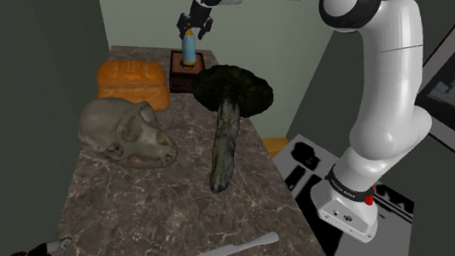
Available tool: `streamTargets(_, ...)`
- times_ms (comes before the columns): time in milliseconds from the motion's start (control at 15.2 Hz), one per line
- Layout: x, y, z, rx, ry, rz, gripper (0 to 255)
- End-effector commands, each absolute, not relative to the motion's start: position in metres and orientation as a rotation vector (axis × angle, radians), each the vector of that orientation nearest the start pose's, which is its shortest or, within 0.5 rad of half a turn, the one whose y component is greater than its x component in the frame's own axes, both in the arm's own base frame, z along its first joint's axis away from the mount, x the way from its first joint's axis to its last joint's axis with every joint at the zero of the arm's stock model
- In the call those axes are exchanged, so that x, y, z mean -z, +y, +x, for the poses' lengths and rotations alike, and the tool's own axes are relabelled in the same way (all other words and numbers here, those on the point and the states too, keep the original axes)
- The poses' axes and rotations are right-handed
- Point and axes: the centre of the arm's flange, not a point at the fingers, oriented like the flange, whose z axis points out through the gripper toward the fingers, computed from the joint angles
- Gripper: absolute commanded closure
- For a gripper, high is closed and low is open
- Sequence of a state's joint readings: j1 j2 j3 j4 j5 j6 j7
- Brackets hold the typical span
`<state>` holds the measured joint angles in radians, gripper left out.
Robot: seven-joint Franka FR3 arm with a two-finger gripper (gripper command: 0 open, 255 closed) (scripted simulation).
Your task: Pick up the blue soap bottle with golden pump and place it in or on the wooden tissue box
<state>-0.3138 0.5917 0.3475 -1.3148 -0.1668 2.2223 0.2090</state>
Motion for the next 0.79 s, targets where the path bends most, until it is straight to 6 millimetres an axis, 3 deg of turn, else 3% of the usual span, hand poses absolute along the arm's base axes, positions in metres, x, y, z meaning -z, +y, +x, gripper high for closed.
streamTargets(0,-0.445,-0.043,0.748,0.525,0.281,-3.011,0)
streamTargets(264,-0.492,-0.045,0.731,0.525,0.281,-3.011,0)
streamTargets(726,-0.492,-0.045,0.731,0.525,0.281,-3.011,0)
